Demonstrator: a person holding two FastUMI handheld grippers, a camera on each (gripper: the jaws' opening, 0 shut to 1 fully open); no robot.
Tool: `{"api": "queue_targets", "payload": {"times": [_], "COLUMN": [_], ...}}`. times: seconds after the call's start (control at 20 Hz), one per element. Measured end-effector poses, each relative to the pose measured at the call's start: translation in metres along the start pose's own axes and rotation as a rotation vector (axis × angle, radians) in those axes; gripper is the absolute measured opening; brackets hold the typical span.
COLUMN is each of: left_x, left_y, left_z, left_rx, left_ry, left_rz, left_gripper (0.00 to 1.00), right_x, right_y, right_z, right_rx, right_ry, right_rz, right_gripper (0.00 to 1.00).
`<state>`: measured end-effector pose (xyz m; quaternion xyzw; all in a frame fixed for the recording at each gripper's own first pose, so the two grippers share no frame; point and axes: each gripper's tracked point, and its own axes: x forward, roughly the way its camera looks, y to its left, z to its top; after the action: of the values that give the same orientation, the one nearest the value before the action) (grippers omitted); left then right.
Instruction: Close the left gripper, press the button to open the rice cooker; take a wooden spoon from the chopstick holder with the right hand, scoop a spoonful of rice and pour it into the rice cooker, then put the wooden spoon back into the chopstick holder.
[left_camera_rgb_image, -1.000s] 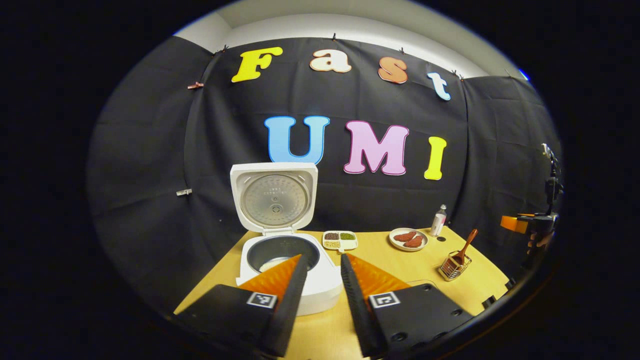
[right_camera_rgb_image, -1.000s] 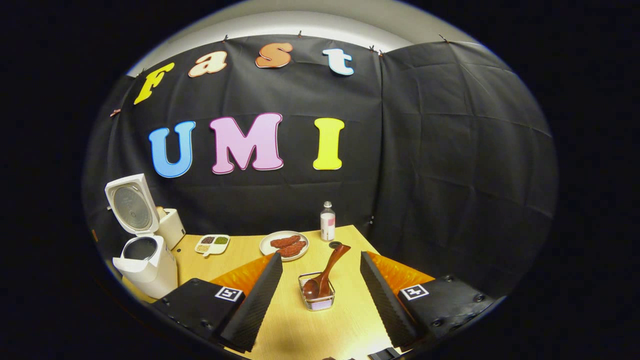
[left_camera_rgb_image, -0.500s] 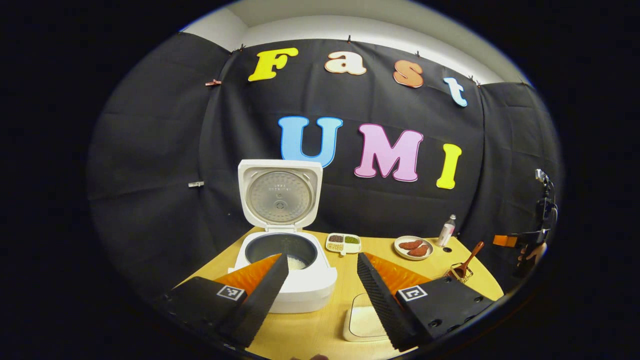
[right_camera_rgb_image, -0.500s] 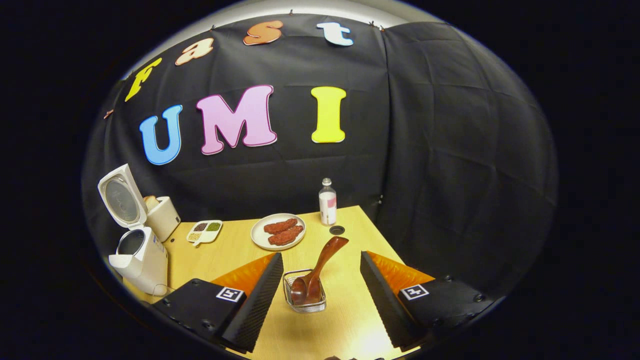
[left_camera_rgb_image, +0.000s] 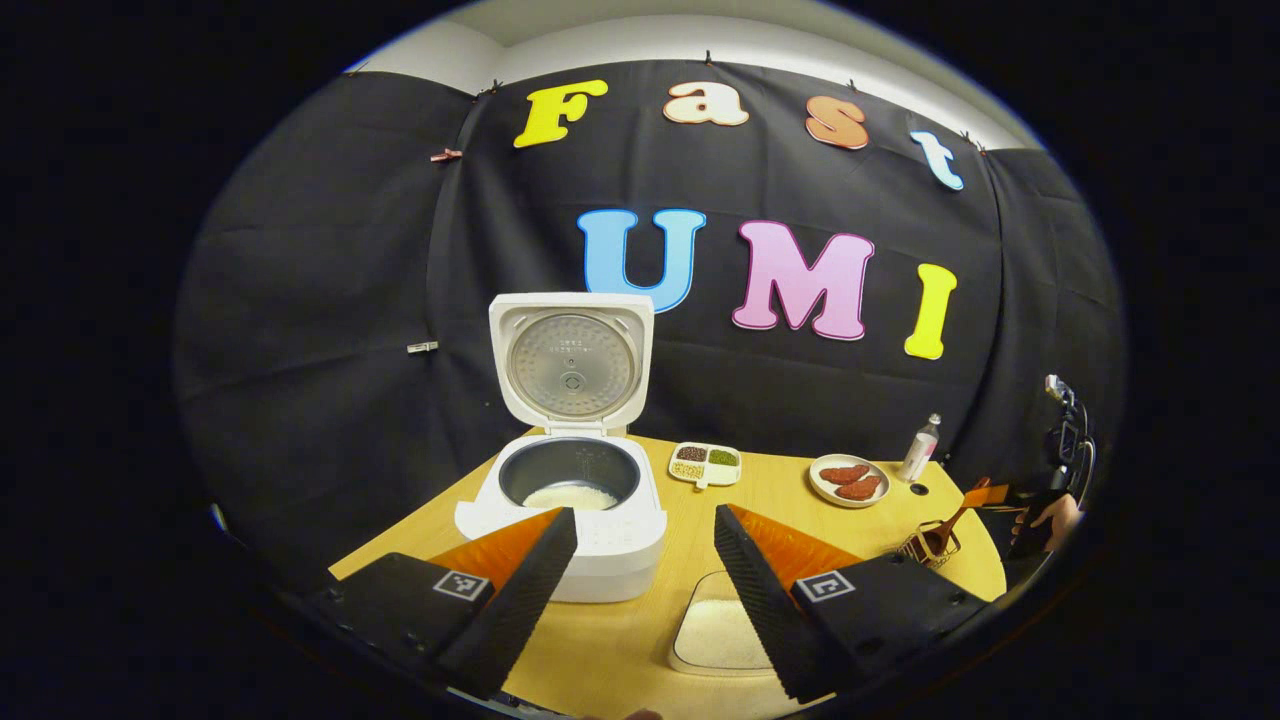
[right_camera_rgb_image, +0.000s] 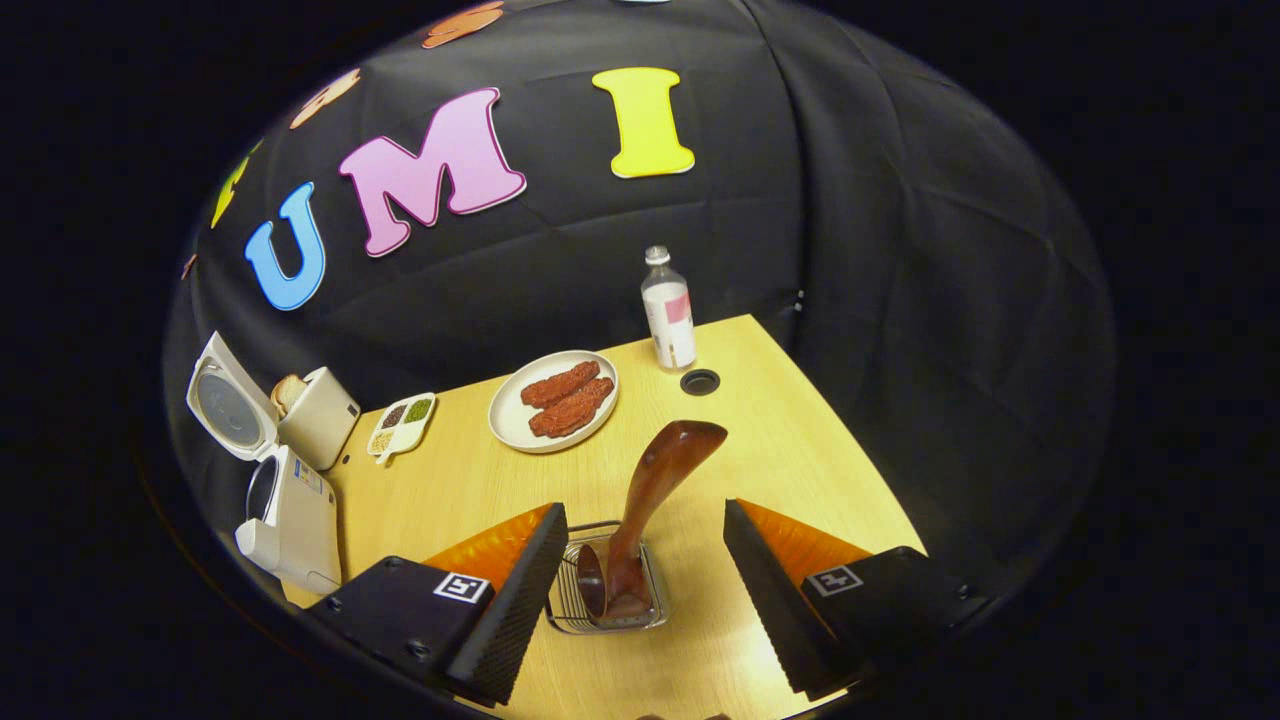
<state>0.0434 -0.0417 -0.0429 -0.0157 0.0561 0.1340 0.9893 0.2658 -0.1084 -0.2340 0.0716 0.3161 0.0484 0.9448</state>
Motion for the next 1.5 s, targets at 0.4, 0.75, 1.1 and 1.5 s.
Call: {"api": "queue_targets", "payload": {"times": [0.4,0.75,1.1,1.5], "left_x": [-0.02,-0.032,-0.038,-0.05], "left_y": [-0.016,-0.013,0.009,0.049], "left_z": [-0.034,-0.052,-0.052,-0.042], "left_rx": [0.012,-0.02,-0.015,0.016], "left_ry": [0.063,0.069,0.048,-0.004], "left_rz": [0.054,0.061,-0.016,-0.082], "left_gripper": [0.95,0.96,0.96,0.96], "right_x": [0.055,0.04,-0.021,-0.1], "right_y": [0.013,0.016,0.028,0.066], "right_z": [-0.013,-0.007,0.027,0.047], "right_rx": [0.149,0.079,0.086,0.126], "right_ry": [0.075,0.017,-0.095,-0.192], "right_rz": [0.046,0.021,-0.025,-0.017], "right_gripper": [0.67,0.19,0.14,0.19]}}
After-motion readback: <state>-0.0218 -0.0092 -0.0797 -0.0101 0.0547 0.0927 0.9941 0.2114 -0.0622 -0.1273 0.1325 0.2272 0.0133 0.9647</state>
